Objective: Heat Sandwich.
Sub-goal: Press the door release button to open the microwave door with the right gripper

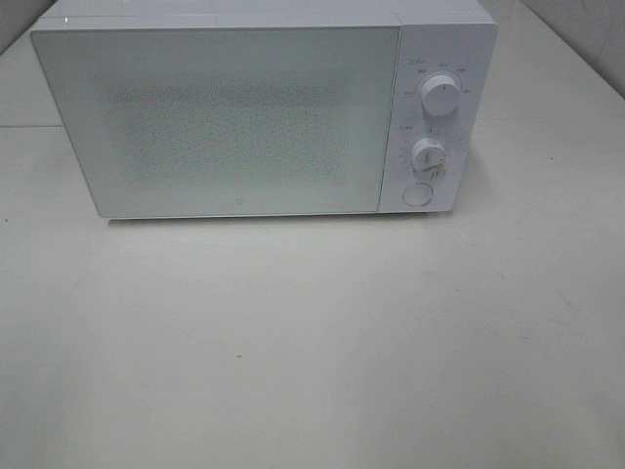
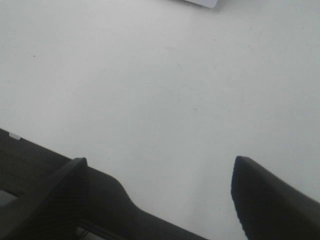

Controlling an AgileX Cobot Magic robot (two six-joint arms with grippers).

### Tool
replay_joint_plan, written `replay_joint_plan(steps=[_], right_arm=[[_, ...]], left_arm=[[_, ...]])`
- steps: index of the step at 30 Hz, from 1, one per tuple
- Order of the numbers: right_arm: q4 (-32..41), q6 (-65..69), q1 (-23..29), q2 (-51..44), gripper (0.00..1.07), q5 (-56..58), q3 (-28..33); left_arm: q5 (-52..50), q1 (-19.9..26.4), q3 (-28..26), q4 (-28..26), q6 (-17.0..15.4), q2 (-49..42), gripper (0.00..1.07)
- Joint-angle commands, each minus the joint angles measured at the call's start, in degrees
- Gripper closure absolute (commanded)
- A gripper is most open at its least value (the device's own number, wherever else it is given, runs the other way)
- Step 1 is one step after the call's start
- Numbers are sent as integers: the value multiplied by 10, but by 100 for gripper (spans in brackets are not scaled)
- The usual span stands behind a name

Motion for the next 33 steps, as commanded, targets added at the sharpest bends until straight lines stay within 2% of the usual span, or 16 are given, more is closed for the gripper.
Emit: replay_joint_plan(steps=[1,6,16,24,33], right_arm=[[-2,-11,-23,-36,31,4,11],[-2,-35,-116,-123,31,1,51],[-2,-45,-217,-262,31,-19,105],[-4,-48,-252,-343,31,-10,118],[-3,-47,-252,-341,31,-10,118]], left_arm=[[-5,-2,3,-1,1,-16,9],[-5,-2,3,-1,1,-16,9],[-5,-2,3,-1,1,-16,9],[-5,-2,3,-1,1,-16,9],[-5,-2,3,-1,1,-16,9]])
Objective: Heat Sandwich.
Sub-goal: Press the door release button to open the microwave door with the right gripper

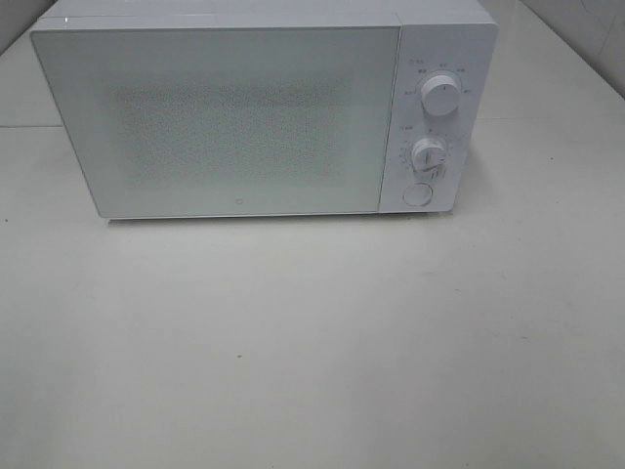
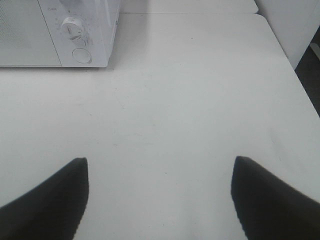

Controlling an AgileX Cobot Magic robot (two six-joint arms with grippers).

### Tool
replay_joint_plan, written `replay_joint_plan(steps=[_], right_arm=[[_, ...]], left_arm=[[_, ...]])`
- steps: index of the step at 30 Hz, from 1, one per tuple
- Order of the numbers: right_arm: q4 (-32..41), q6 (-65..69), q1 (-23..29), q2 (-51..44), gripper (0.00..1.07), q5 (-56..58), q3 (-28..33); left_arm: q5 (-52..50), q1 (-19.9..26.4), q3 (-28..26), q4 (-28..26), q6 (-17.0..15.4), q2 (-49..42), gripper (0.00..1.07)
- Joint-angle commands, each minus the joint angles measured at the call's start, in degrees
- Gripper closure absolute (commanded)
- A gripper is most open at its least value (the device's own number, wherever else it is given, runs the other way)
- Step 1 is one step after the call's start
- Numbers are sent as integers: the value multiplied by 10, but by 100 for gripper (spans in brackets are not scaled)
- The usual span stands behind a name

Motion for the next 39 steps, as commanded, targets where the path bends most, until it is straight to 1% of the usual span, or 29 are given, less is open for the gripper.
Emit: replay_joint_plan(steps=[1,11,18,21,22,25,32,33,36,39], right_arm=[[-3,-3,-4,-17,31,-1,1],[-3,-4,-4,-17,31,-3,0],[-1,-3,-4,3,31,-49,-29],[0,-3,-4,32,31,-78,-32],[1,-2,-4,57,31,-95,-32],[1,-1,-4,80,31,-114,-32],[1,-1,-4,175,31,-220,-32],[1,-1,-4,175,31,-220,-32],[1,-1,-4,218,31,-272,-32],[1,-1,-4,242,31,-294,-32]], left_arm=[[-5,-2,3,-1,1,-16,9],[-5,-2,3,-1,1,-16,9],[-5,-2,3,-1,1,-16,9],[-5,-2,3,-1,1,-16,9],[-5,-2,3,-1,1,-16,9],[-5,-2,3,-1,1,-16,9],[-5,-2,3,-1,1,-16,9],[-5,-2,3,-1,1,-16,9],[-5,-2,3,-1,1,-16,9],[-5,-2,3,-1,1,-16,9]])
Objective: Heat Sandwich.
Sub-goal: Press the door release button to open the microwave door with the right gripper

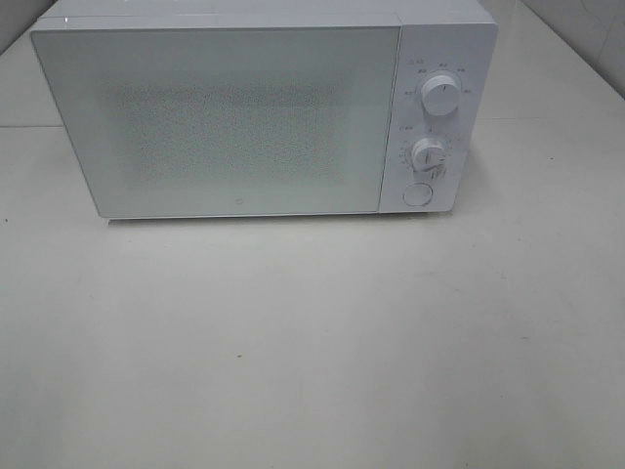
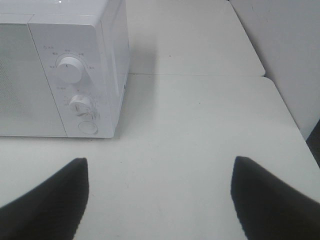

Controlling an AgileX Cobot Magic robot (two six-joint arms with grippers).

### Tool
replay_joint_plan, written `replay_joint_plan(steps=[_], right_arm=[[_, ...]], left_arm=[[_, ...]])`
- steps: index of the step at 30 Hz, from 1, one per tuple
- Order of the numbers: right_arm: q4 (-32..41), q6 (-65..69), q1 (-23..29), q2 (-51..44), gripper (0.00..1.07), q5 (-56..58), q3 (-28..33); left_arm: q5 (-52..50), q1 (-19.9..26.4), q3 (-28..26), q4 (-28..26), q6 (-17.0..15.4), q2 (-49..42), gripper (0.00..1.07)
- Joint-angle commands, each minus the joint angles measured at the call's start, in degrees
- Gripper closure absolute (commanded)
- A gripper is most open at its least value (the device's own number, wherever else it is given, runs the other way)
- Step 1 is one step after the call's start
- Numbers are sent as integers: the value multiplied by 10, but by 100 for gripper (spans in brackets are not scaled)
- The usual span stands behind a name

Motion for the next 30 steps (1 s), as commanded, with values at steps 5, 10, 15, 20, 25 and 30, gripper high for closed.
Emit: replay_joint_plan(steps=[5,10,15,20,25,30], right_arm=[[0,-1,-4,83,31,-83,-2],[0,-1,-4,142,31,-128,-2],[0,-1,-4,213,31,-189,-2],[0,1,-4,275,31,-251,-2],[0,5,-4,332,31,-320,-2],[0,10,-3,377,31,-384,-1]], left_arm=[[-5,-2,3,-1,1,-16,9],[-5,-2,3,-1,1,-16,9],[-5,-2,3,-1,1,-16,9],[-5,-2,3,-1,1,-16,9],[-5,-2,3,-1,1,-16,9],[-5,-2,3,-1,1,-16,9]])
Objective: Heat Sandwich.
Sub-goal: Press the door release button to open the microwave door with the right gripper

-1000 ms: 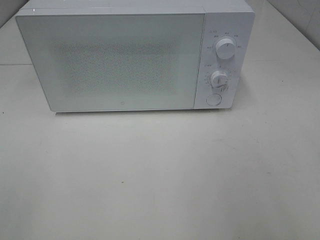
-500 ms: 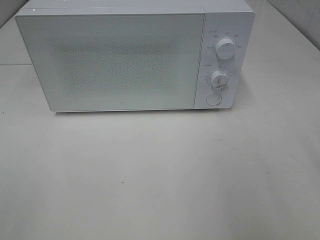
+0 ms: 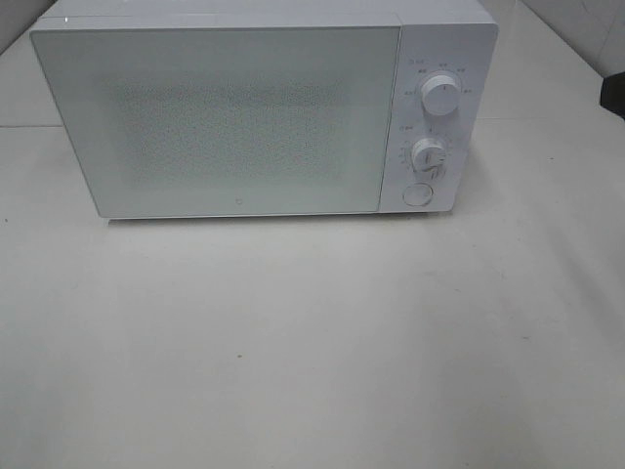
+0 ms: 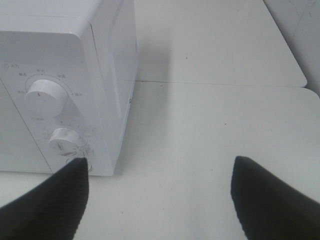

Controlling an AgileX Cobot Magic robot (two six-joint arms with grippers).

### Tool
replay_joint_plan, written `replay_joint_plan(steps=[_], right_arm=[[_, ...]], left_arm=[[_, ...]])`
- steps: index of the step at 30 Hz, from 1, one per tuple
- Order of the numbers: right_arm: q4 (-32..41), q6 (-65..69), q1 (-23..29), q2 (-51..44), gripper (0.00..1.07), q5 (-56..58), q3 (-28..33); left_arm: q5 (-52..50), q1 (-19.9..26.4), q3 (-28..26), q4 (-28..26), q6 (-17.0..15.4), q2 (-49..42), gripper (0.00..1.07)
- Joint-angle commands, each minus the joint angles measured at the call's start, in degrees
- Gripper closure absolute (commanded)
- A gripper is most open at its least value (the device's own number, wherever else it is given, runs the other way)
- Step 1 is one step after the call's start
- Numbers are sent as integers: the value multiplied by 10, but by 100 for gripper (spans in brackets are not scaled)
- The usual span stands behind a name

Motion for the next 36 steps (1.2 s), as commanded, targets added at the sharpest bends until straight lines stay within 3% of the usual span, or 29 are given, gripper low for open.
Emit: replay_joint_plan(steps=[1,10,17,22,26,36], right_arm=[[0,6,-2,25,31,-61,4],[5,3,-2,67,31,-257,102],[64,-31,5,104,31,-373,156],[116,-102,70,153,31,-430,176],[234,-151,164,218,31,-505,186],[360,-148,299,320,31,-601,184]], left_arm=[[-5,-2,3,-1,1,-16,9],[-5,-2,3,-1,1,-16,9],[-5,-2,3,-1,1,-16,9],[-5,-2,3,-1,1,-16,9],[-5,-2,3,-1,1,-16,9],[-5,-2,3,-1,1,-16,9]])
